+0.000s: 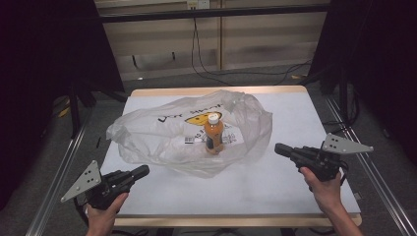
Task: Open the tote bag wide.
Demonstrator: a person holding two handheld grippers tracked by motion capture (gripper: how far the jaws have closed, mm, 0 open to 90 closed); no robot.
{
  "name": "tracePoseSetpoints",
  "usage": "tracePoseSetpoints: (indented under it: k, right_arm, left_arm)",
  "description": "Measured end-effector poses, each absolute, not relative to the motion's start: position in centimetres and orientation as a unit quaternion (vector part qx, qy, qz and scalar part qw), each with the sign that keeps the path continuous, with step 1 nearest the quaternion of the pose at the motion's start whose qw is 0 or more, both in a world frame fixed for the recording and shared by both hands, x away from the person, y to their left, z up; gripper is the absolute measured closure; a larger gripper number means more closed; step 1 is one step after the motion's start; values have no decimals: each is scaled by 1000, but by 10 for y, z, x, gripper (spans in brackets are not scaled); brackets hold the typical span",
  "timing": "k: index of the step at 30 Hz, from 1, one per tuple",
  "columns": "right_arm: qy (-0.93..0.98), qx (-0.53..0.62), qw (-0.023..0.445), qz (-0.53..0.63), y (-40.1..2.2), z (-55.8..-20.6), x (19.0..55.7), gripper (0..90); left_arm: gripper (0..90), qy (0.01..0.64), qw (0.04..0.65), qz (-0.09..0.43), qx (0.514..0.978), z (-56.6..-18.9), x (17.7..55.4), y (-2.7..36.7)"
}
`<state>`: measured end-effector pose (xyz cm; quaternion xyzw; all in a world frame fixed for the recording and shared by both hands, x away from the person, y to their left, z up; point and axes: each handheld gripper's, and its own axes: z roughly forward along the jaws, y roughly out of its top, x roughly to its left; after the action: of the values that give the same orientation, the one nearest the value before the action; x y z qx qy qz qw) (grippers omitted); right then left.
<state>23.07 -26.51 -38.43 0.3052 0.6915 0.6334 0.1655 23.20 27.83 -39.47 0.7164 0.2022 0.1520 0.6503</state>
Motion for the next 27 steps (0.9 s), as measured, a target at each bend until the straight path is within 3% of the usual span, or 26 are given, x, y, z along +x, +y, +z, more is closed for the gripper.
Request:
tracePoseSetpoints:
  k: [12,20,27]
  right_arm:
    - [677,266,160,667,-249,-340,249,900]
    - [677,249,148,676,-235,-329,257,900]
    - [674,232,137,688,-223,-315,266,900]
  left_arm:
    - [900,165,662,160,713,-366,250,256]
    - [900,141,671,147,713,-349,255,242]
    - [900,161,644,140,735,-365,272,232]
